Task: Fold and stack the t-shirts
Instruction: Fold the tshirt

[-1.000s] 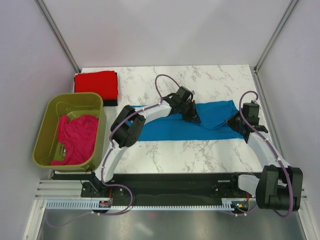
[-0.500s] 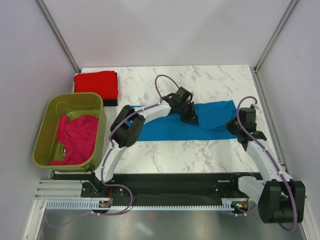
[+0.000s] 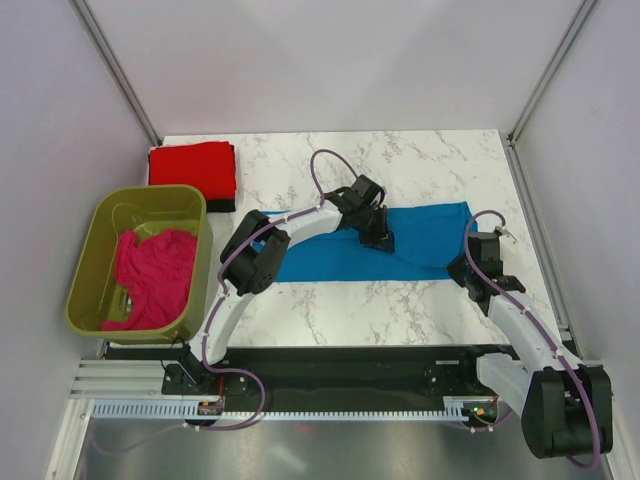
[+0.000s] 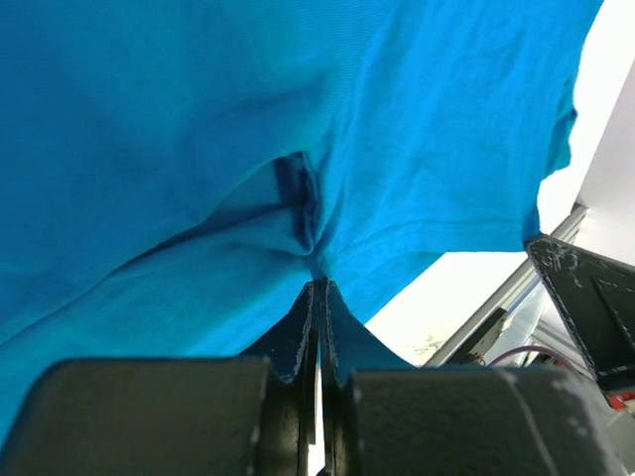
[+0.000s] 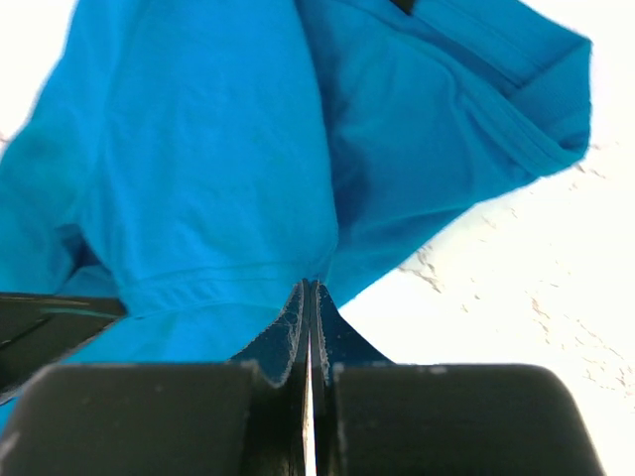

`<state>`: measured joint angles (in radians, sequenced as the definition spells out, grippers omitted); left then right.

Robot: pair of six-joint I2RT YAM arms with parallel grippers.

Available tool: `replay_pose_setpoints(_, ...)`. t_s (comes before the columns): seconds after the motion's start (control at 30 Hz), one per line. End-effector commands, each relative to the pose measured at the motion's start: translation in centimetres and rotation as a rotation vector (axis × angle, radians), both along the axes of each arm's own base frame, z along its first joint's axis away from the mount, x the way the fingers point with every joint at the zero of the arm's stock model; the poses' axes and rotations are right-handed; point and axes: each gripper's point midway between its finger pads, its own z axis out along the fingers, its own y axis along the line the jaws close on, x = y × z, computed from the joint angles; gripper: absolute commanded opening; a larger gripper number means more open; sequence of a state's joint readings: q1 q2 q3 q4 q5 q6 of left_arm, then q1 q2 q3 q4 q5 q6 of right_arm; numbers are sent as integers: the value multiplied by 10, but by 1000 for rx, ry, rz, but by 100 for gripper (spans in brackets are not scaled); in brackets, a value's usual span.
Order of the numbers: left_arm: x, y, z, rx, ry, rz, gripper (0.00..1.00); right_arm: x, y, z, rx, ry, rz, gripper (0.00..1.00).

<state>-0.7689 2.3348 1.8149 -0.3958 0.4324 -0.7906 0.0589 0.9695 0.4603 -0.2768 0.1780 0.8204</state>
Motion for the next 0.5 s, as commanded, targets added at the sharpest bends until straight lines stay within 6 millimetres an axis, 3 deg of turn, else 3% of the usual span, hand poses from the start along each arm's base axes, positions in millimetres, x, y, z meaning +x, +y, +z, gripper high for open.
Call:
replay_pose_setpoints(0.0,9,2,29,-4,-82,-15,2,2,-6,-7,-18,-4,-39,0)
replay_pose_setpoints(0.3,10,5,22,31,-95,-32,2,2,-13,-16,-67,47,-47,0)
replay_pose_setpoints(0.37,10,6,22,35,-96,-34,4,1,-13,-14,-70,49,-36,9)
replay_pose_setpoints(0.43,9,7,22,35,-96,-40,12,0,-13,-10,-75,61,-31,18)
replay_pose_setpoints(0.47,7,7,24,37,-98,-43,14,2,-12,-1,-78,62,-24,26)
